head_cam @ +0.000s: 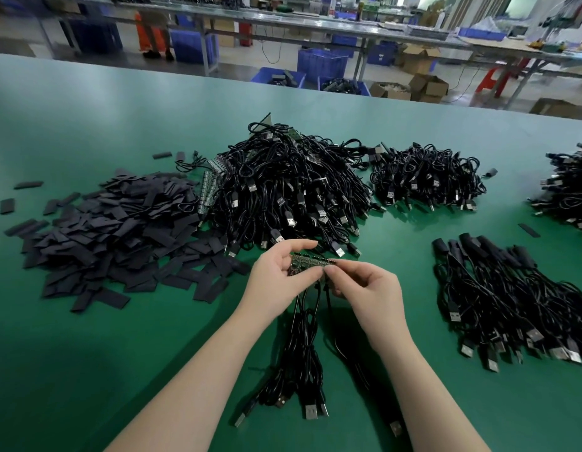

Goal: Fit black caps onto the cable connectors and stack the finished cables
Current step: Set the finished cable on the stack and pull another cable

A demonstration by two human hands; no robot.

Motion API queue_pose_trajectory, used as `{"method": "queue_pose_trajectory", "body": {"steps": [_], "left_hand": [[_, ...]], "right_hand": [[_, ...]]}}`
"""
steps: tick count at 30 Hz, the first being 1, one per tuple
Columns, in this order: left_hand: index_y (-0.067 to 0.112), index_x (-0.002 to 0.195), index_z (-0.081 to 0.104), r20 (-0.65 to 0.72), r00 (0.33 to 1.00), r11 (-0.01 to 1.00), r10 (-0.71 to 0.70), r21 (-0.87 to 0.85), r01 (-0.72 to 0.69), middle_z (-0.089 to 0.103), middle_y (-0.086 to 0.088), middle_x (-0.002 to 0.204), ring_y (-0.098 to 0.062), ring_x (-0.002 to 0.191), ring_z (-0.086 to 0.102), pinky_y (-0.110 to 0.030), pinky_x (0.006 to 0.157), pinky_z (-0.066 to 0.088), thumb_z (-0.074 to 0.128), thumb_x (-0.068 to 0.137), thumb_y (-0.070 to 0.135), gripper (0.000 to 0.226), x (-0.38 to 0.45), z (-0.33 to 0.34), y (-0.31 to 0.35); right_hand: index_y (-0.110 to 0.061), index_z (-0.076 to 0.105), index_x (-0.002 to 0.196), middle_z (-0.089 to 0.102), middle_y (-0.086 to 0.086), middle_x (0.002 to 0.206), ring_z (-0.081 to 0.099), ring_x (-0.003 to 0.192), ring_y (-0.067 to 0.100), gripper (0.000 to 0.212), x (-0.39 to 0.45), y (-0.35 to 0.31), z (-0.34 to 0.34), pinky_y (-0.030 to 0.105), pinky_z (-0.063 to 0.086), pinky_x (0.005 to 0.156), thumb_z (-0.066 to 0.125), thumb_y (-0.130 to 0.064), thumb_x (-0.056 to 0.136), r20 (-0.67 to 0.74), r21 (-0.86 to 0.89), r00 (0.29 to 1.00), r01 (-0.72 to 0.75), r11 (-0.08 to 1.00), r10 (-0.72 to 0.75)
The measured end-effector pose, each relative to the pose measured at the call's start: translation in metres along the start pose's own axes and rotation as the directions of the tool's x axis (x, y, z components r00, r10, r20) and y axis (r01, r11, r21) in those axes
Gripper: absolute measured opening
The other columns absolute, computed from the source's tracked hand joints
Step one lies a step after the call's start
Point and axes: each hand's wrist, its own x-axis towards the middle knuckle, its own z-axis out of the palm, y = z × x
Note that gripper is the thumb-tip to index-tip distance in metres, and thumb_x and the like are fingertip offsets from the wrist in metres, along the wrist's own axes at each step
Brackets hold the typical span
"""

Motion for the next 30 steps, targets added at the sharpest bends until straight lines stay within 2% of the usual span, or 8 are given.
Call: {"method": "queue_pose_trajectory", "body": {"steps": [3, 5, 11, 14, 16, 19, 25, 30], "left_hand": [[0.048, 0.111, 0.063, 0.002, 1.000, 1.000, 0.014, 0.010, -0.014, 0.062, 0.022, 0.120, -0.002, 0.123, 0.050, -0.019, 0.101, 0.039, 0.077, 0.082, 0.026, 0.040, 0.000, 0.002, 0.000], [0.047, 0.112, 0.063, -0.026, 0.999, 1.000, 0.023, 0.018, -0.023, 0.061, 0.024, 0.118, -0.006, 0.125, 0.049, -0.016, 0.099, 0.038, 0.078, 0.081, 0.025, 0.041, -0.001, 0.005, 0.002], [0.045, 0.114, 0.060, -0.121, 0.993, 1.000, -0.002, 0.019, 0.005, 0.071, 0.002, 0.101, -0.034, 0.099, 0.062, -0.044, 0.087, 0.053, 0.078, 0.079, 0.024, 0.045, -0.005, 0.015, 0.006], [0.042, 0.114, 0.057, -0.144, 0.990, 1.000, 0.001, 0.006, 0.000, 0.071, 0.007, 0.078, -0.018, 0.066, 0.062, -0.036, 0.066, 0.055, 0.078, 0.079, 0.021, 0.046, -0.006, 0.017, 0.004], [0.042, 0.112, 0.056, -0.171, 0.985, 0.999, 0.016, 0.035, -0.010, 0.060, 0.013, 0.057, -0.007, 0.046, 0.044, -0.020, 0.048, 0.041, 0.078, 0.079, 0.022, 0.045, -0.006, 0.019, 0.004], [0.044, 0.106, 0.055, -0.206, 0.979, 0.999, 0.008, 0.049, 0.002, 0.047, 0.003, 0.056, -0.009, 0.047, 0.034, -0.021, 0.044, 0.033, 0.078, 0.078, 0.025, 0.041, -0.008, 0.022, 0.003], [0.044, 0.102, 0.051, -0.218, 0.976, 0.998, -0.015, 0.049, 0.026, 0.063, -0.002, 0.065, -0.016, 0.046, 0.041, -0.025, 0.046, 0.039, 0.078, 0.078, 0.027, 0.039, -0.009, 0.024, 0.004], [0.042, 0.113, 0.046, -0.116, 0.993, 0.988, -0.015, 0.149, 0.032, 0.065, 0.007, 0.081, -0.009, 0.051, 0.050, -0.017, 0.051, 0.044, 0.073, 0.079, 0.031, 0.045, -0.006, 0.017, -0.001]], "right_hand": [[-0.027, 0.079, 0.086, 0.074, -0.011, 0.073, 0.066, 0.068, 0.000, 0.007, -0.001, 0.001, 0.000, 0.021, 0.053, 0.071, 0.077, -0.020, 0.085, -0.024, -0.013, 1.000, 0.011, 1.000, -0.011], [-0.028, 0.078, 0.083, 0.073, -0.013, 0.072, 0.065, 0.067, -0.001, 0.008, -0.001, 0.001, 0.002, 0.017, 0.051, 0.069, 0.076, -0.020, 0.085, -0.045, -0.030, 0.998, 0.031, 0.999, -0.032], [-0.026, 0.076, 0.080, 0.073, -0.018, 0.073, 0.065, 0.067, -0.004, 0.009, -0.003, 0.001, 0.009, 0.008, 0.047, 0.064, 0.077, -0.019, 0.085, -0.134, -0.082, 0.989, 0.046, 0.996, -0.057], [-0.025, 0.076, 0.081, 0.072, -0.021, 0.073, 0.065, 0.068, -0.005, 0.007, -0.005, 0.002, 0.010, 0.006, 0.045, 0.063, 0.077, -0.020, 0.085, -0.161, -0.094, 0.986, 0.035, 0.995, -0.050], [-0.027, 0.076, 0.080, 0.072, -0.020, 0.074, 0.066, 0.070, -0.003, 0.008, -0.006, 0.002, 0.010, 0.007, 0.046, 0.064, 0.077, -0.020, 0.085, -0.172, -0.095, 0.984, 0.030, 0.995, -0.047], [-0.029, 0.074, 0.078, 0.073, -0.020, 0.074, 0.068, 0.071, -0.002, 0.012, -0.007, 0.001, 0.010, 0.008, 0.048, 0.065, 0.077, -0.020, 0.085, -0.176, -0.099, 0.984, 0.022, 0.995, -0.040], [-0.030, 0.072, 0.075, 0.071, -0.022, 0.072, 0.065, 0.068, -0.004, 0.015, -0.009, -0.001, 0.013, 0.006, 0.045, 0.062, 0.076, -0.021, 0.086, -0.200, -0.117, 0.978, 0.029, 0.993, -0.052], [-0.031, 0.068, 0.086, 0.069, -0.019, 0.080, 0.065, 0.072, 0.004, 0.012, -0.008, -0.011, -0.005, 0.012, 0.048, 0.065, 0.067, -0.023, 0.093, -0.448, -0.051, 0.881, 0.142, 0.988, -0.150]]}}
